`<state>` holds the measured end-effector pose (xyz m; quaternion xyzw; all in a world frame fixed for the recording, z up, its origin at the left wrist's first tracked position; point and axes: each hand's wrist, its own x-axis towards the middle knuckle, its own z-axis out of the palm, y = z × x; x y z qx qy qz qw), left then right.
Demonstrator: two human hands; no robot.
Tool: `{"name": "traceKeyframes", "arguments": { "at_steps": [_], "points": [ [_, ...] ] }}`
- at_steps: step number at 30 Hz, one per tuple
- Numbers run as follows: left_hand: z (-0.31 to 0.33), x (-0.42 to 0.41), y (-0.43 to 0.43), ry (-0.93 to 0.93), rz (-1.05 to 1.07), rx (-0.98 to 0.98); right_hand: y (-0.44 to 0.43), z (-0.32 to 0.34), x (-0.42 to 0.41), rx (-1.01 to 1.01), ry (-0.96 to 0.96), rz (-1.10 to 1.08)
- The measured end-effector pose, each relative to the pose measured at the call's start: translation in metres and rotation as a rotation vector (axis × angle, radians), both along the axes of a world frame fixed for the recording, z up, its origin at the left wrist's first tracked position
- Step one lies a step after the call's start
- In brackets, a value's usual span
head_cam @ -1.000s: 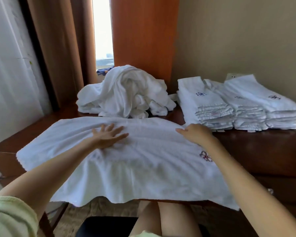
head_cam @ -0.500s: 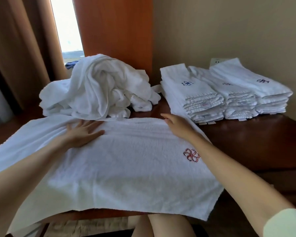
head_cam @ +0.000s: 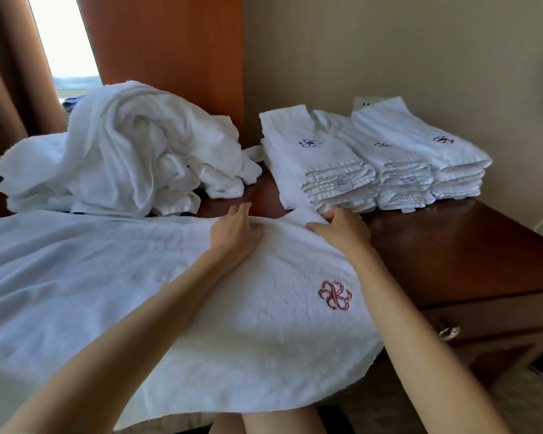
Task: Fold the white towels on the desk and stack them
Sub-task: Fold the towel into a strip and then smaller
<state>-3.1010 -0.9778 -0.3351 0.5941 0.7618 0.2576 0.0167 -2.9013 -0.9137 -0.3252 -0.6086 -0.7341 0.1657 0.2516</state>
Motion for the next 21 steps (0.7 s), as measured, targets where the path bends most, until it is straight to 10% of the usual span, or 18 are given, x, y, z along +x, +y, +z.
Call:
{"name": "traceKeyframes", "arguments": {
  "at_steps": [7, 21],
  "points": [
    [-0.005, -0.021, 0.014, -0.057, -0.097, 0.248, 0.006, 0.005, -0.015, 0.269, 0.324, 0.221],
    [0.001, -0.066, 0.082, 0.046, -0.129, 0.423, 0.068, 0.011, -0.058, 1.023, -0.013, 0.334]
  ]
}}
